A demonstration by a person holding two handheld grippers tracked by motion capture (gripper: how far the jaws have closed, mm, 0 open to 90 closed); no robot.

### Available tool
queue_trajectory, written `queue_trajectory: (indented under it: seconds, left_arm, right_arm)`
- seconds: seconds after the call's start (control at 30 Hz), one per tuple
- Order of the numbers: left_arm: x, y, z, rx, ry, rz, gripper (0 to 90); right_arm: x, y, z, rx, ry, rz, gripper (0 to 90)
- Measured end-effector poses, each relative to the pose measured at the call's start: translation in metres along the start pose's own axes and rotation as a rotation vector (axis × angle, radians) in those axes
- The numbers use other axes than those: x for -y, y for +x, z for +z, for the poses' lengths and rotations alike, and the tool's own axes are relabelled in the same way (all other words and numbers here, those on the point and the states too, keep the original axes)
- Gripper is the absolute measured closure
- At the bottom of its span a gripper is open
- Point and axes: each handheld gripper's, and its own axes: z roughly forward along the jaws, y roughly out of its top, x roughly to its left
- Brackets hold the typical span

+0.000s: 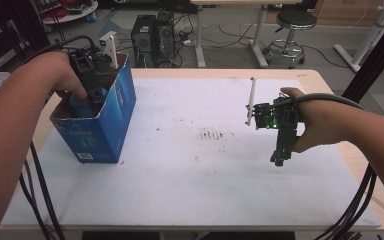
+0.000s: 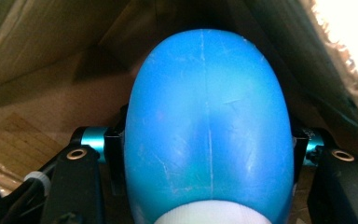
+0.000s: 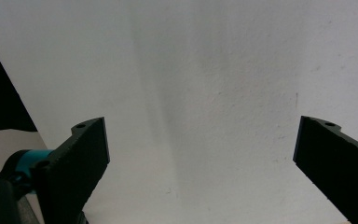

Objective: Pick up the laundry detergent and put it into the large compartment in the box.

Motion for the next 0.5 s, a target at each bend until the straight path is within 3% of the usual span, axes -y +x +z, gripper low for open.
queue_trajectory:
  seconds: [0.33,0.5]
  left_arm:
    - [-0.0004,0.0002,-0.0003,0.007,0.006,-0.016,37.7]
    - [0.0009,-0.0008,-0.0026,0.001,-0.001,-0.019,32.6]
  right_arm:
    - [0.0033,0.0,-0.0016,-0.001,-0.007,0.01,2.4]
    - [0.0048,-0.0003,-0.0026,0.002,-0.011,0.015,2.4]
